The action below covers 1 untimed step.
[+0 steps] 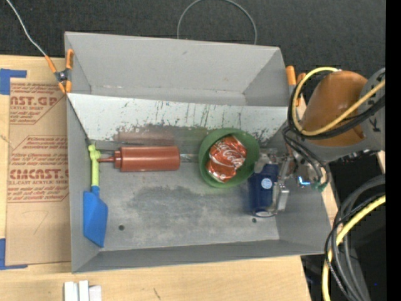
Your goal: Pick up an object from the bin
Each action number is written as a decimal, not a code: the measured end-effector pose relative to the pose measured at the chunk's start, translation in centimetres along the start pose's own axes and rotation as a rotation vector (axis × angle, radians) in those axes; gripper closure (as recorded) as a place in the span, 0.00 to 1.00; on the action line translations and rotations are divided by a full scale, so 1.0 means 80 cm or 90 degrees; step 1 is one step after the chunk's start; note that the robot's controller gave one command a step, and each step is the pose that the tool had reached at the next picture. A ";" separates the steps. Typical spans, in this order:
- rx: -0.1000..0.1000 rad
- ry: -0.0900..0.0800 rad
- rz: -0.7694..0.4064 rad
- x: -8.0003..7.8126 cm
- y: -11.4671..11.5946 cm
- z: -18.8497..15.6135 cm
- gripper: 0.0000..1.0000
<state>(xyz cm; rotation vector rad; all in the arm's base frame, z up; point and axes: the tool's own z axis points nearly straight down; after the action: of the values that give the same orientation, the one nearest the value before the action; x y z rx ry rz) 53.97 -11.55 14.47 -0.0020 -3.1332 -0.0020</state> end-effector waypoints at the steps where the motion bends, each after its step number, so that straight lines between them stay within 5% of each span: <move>1: 0.001 -0.004 -0.001 -0.002 0.001 -0.005 0.00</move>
Offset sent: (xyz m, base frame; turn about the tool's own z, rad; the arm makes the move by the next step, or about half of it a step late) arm 0.0070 0.0246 -0.0747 -0.1478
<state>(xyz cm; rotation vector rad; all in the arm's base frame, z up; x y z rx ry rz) 54.16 -11.49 14.89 0.0015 -3.1403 -0.0003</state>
